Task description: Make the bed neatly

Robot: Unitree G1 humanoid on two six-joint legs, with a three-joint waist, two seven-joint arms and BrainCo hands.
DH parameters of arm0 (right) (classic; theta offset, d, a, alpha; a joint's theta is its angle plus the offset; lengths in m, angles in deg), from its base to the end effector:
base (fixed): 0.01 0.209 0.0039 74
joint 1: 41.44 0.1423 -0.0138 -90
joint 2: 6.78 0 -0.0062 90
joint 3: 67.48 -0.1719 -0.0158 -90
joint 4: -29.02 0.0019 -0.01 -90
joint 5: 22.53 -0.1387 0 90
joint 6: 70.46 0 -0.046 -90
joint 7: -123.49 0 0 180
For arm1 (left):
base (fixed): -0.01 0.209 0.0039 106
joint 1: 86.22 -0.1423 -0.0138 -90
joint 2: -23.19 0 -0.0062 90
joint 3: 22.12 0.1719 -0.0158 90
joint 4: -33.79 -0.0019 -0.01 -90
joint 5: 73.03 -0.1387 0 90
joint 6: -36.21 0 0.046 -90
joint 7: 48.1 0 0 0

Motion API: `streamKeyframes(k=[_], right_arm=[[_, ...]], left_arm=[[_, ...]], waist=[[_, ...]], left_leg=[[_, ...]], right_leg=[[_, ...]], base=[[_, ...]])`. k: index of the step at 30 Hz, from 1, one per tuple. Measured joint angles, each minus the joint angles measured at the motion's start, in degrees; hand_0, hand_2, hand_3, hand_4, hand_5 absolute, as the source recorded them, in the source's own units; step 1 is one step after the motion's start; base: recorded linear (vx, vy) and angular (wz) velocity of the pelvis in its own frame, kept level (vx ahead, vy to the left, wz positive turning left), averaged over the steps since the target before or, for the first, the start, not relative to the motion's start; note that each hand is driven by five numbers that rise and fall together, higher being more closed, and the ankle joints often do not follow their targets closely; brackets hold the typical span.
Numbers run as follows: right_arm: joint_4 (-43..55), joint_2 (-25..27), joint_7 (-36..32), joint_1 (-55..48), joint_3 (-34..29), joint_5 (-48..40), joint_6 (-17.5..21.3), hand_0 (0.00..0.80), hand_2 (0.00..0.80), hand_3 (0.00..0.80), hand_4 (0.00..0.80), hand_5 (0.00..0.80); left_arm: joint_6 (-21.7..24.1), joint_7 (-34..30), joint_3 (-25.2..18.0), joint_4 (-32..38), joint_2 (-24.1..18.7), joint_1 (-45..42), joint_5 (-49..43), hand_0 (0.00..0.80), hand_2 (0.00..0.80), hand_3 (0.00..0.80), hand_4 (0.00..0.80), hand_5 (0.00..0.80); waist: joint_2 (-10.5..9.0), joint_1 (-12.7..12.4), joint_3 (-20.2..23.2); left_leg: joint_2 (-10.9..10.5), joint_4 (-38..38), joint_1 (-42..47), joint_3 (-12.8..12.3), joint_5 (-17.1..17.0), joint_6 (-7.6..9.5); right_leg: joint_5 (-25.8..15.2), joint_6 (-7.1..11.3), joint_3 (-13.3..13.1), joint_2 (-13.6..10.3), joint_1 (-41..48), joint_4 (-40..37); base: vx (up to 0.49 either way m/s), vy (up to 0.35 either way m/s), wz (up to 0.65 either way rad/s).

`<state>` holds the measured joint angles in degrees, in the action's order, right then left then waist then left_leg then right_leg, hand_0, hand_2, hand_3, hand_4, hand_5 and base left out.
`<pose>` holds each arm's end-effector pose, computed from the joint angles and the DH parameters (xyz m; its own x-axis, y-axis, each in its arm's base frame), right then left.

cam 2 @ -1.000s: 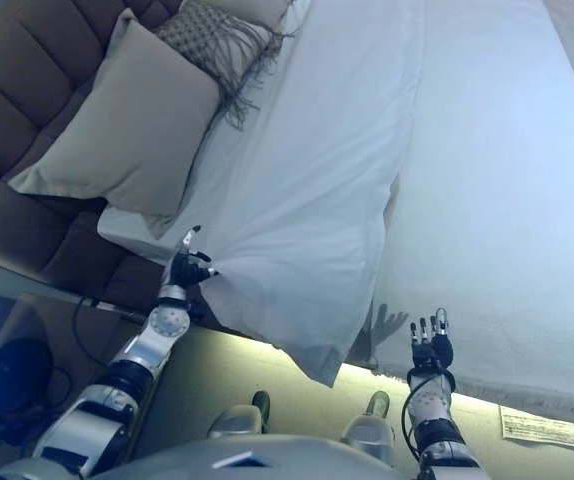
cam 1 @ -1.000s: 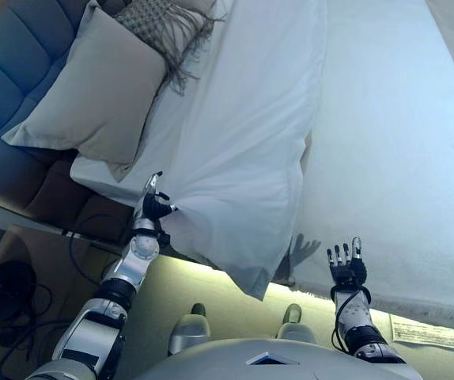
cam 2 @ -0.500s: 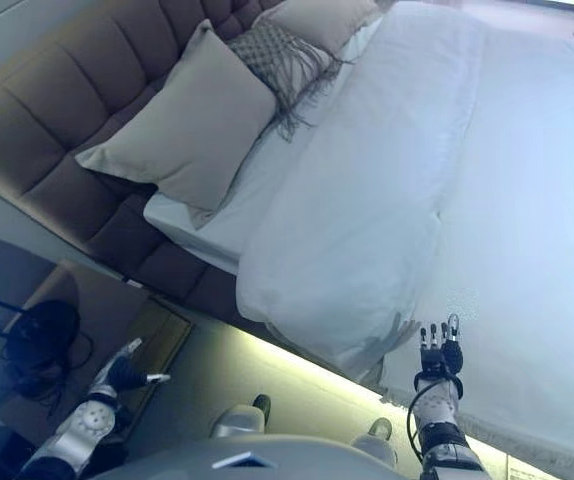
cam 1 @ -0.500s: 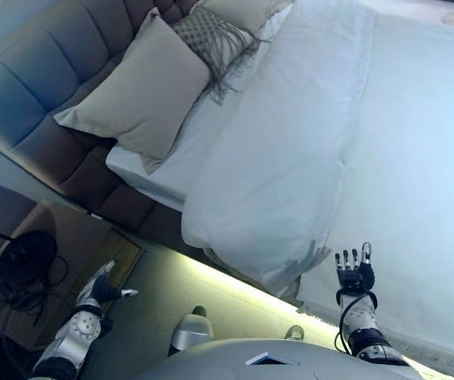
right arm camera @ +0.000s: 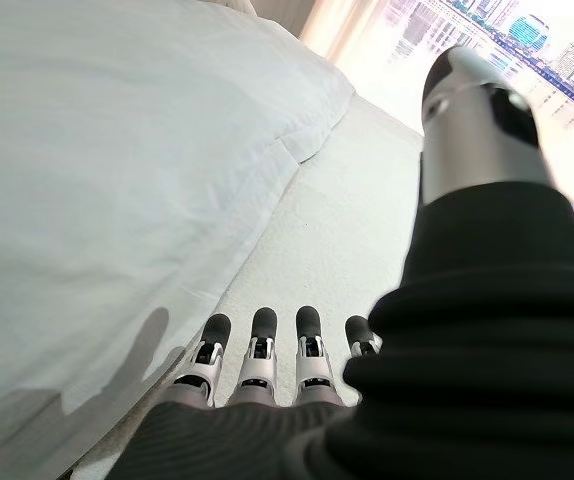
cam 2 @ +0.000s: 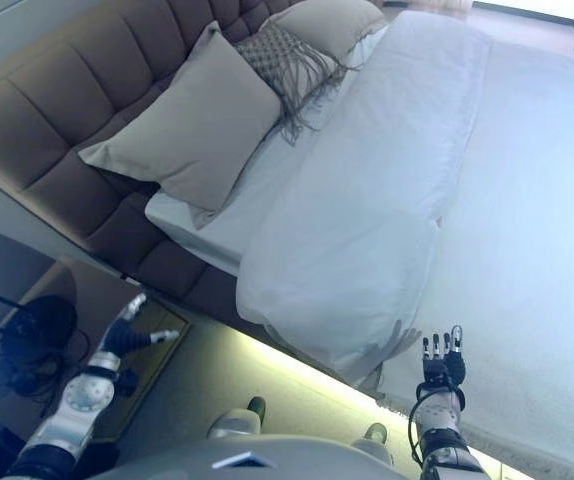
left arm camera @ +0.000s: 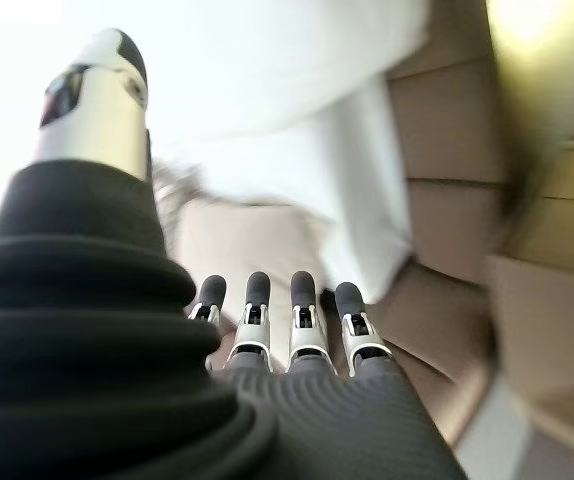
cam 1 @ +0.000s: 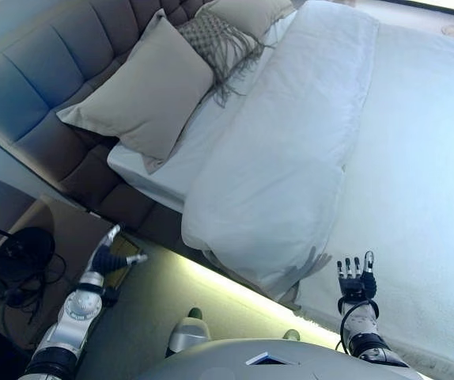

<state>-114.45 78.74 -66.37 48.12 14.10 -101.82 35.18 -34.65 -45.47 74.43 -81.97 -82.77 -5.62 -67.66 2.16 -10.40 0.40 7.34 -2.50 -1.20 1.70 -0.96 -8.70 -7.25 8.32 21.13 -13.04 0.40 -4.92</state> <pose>0.1165 -0.2422 -0.0754 0.6931 -0.4560 -0.5583 0.7044 0.2641 0.6588 0.1413 0.2687 -0.0054 0.9582 0.0763 -0.2758 0.0598 0.8892 0.4537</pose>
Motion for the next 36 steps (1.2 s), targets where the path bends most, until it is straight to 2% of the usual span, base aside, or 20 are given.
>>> streamKeyframes(k=[5,8,15,19,25,27,30,31,32,33,36], right_arm=[[0.6,-0.2,0.1,0.0,0.3,2.2,0.0,0.0,0.0,0.0,0.0,0.0],[2.3,-0.7,0.8,0.0,0.4,2.5,-0.1,0.0,0.0,0.0,0.0,0.0],[6.0,-2.9,3.9,0.4,2.3,6.5,-2.6,0.0,0.0,0.0,0.0,0.0],[6.1,-2.7,4.3,1.7,2.3,6.6,-3.1,0.0,0.0,0.0,0.0,0.0],[5.9,-1.1,0.9,6.3,2.3,6.2,-3.2,0.0,0.0,0.0,0.0,0.0],[5.8,-1.0,-0.6,9.5,2.4,5.5,-3.1,0.0,0.0,0.0,0.0,0.0],[5.8,-1.3,-2.2,16.3,4.2,5.3,-3.0,0.0,0.0,0.0,0.0,0.0],[5.9,-1.3,-2.4,17.5,4.7,5.3,-2.8,0.0,0.0,0.0,0.0,0.0],[5.9,-1.4,-2.4,18.5,4.8,5.3,-2.5,0.0,0.0,0.0,0.0,0.0],[5.9,-1.4,-2.4,18.8,4.9,5.1,-2.3,0.0,0.0,0.0,0.0,0.0],[5.8,-1.4,-2.4,22.2,6.9,4.3,-1.8,0.0,0.0,0.0,0.0,0.0]], left_arm=[[-1.7,-6.1,0.2,0.1,4.8,3.7,13.1,0.0,0.0,0.0,0.0,0.0],[-3.9,-8.8,0.8,0.1,7.3,4.4,17.1,0.0,0.0,0.0,0.0,0.0],[-15.3,-18.8,2.5,-2.5,13.4,4.4,36.2,0.0,0.0,0.0,0.0,0.0],[-19.8,-22.7,4.1,-5.5,15.0,6.8,43.0,0.0,0.0,0.0,0.0,0.0],[-21.2,-25.2,6.0,-10.4,16.2,16.0,52.5,0.0,0.0,0.0,0.0,0.0],[-21.1,-26.1,7.2,-12.2,16.2,20.3,55.9,0.0,0.0,0.0,0.0,0.0],[-21.0,-26.8,8.1,-13.9,16.6,26.2,59.7,0.0,0.0,0.0,0.0,0.0],[-21.0,-26.9,8.1,-14.0,17.1,27.3,60.3,0.0,0.0,0.0,0.0,0.0],[-21.0,-27.2,8.2,-14.0,18.1,28.4,61.3,0.0,0.0,0.0,0.0,0.0],[-21.0,-27.6,8.2,-14.1,18.3,29.3,61.9,0.0,0.0,0.0,0.0,0.0],[-19.9,-28.5,8.6,-15.6,19.9,31.2,64.2,0.0,0.0,0.0,0.0,0.0]], waist=[[-0.21,0.1,0.1],[-0.58,0.3,0.1],[-1.7,1.4,-1.2],[-1.87,1.5,-5.5],[-0.91,1.7,-11.6],[-1.34,2.0,-14.1],[-2.54,4.2,-19.5],[-2.61,4.5,-20.6],[-2.34,4.8,-21.6],[-2.79,4.7,-21.9],[-3.15,5.2,-23.8]], left_leg=[[0.2,-0.9,0.9,-0.1,-0.4,-0.09],[0.3,-0.9,1.0,-0.3,-0.4,-0.1],[0.5,0.3,1.3,-1.5,0.0,-0.36],[1.3,8.4,-5.1,-1.5,2.6,-0.44],[2.2,19.4,-18.1,-0.6,4.6,-0.2],[2.2,22.4,-23.1,0.0,4.8,0.09],[2.5,26.0,-29.5,-0.2,4.9,1.11],[2.8,26.6,-30.6,-0.6,5.0,1.48],[3.8,27.8,-32.4,-1.4,4.9,1.74],[3.5,28.6,-33.5,-1.5,4.8,1.69],[2.4,29.1,-33.8,-1.4,5.0,1.47]], right_leg=[[0.1,0.04,0.0,0.3,0.5,0.0],[0.1,0.06,-0.1,0.5,0.5,0.0],[0.3,-0.09,-1.0,0.7,0.4,0.2],[1.3,-1.0,-1.4,0.6,-3.9,4.1],[1.3,-2.03,-2.5,0.7,-14.8,10.8],[0.9,-2.75,-3.3,0.7,-19.5,12.4],[0.8,-2.81,-3.6,0.0,-24.9,12.8],[1.5,-2.86,-3.5,-0.1,-26.1,14.6],[4.2,-4.02,-4.3,-0.6,-28.8,23.0],[8.6,-2.74,-4.4,-1.4,-29.8,26.7],[7.4,-2.77,-6.6,-1.2,-31.6,25.7]], base=[[0.058,-0.052,0.0],[0.091,-0.039,-0.03],[0.032,0.007,-0.06],[-0.119,-0.021,0.01],[-0.308,-0.018,-0.04],[-0.288,0.025,-0.18],[-0.182,0.048,-0.19],[-0.124,0.067,-0.12],[-0.118,0.086,0.08],[-0.083,0.085,0.04],[-0.016,0.061,-0.26]])
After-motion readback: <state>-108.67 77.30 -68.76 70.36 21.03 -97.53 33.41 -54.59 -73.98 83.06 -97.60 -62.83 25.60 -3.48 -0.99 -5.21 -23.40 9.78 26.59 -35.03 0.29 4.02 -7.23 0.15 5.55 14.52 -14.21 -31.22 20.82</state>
